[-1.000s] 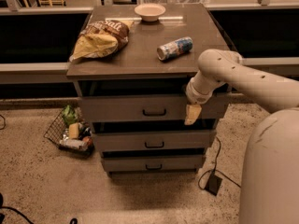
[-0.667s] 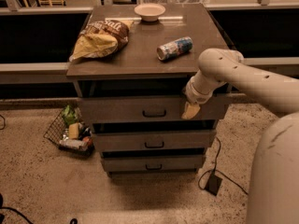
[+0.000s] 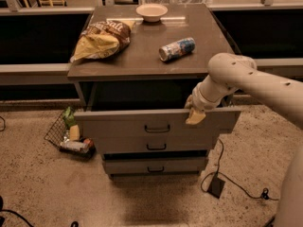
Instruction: Open top drawer
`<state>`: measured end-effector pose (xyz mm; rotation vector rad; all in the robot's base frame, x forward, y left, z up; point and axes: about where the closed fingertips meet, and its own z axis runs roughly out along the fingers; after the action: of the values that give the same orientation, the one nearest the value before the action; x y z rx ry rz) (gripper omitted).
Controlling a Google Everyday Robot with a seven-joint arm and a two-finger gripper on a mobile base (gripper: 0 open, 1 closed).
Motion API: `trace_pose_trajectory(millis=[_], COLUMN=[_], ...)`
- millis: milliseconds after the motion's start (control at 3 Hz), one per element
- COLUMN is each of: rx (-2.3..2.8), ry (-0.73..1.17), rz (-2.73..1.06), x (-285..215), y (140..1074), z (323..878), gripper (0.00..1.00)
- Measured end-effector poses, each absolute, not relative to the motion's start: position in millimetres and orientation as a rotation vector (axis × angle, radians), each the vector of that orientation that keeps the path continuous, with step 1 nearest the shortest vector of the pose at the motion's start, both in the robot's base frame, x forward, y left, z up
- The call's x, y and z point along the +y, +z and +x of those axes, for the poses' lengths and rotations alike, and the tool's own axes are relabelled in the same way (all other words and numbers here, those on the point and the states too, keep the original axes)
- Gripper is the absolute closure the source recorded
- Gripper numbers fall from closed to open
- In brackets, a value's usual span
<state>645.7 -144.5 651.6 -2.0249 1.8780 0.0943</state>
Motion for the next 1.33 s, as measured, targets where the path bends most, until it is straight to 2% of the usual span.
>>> trace_pose_trajectory(millis=[333,1000,1333], rx=[1.846,1.845,1.841], ry=[0.117,0.118,0.142], rz=[-2.033,-2.033,-2.042], x=[-143.0,-143.1,-141.5], y=[659.3,659.3,656.5], z=[629.0,628.8,628.4], gripper=[1.00,0.59,0.28])
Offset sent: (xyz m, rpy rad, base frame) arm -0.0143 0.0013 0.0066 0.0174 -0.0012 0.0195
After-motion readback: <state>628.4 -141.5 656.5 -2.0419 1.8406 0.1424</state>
